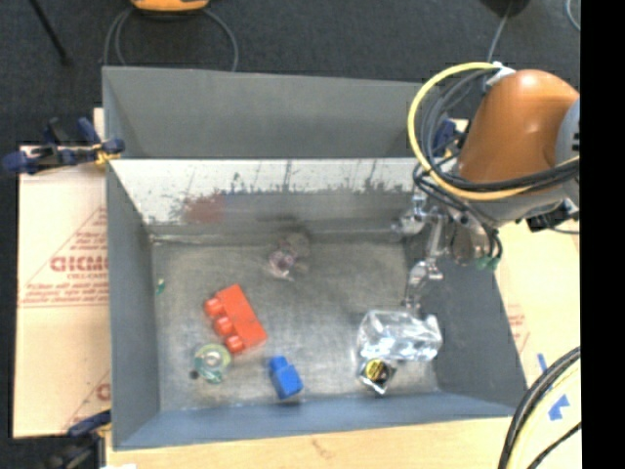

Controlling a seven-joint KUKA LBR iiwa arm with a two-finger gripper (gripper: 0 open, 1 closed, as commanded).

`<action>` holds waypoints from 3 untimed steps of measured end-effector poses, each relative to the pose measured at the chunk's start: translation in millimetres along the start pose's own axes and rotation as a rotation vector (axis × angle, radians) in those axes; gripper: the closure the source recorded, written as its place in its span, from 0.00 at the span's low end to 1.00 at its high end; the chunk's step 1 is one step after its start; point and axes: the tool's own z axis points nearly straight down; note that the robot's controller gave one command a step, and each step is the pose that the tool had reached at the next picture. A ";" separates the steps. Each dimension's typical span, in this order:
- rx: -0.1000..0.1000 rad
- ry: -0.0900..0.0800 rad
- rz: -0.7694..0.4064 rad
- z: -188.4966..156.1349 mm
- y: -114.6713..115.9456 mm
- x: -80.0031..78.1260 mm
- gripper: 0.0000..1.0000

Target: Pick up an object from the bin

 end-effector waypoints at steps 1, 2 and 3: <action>0.000 0.005 -0.189 116.4 -41.4 69.4 0.00; 0.001 0.001 -0.193 113.8 -40.1 67.1 1.00; 0.002 0.003 -0.229 -26.6 -51.2 57.5 1.00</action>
Offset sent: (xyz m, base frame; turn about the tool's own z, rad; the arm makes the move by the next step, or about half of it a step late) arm -0.0692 -0.0382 -0.1169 -0.1930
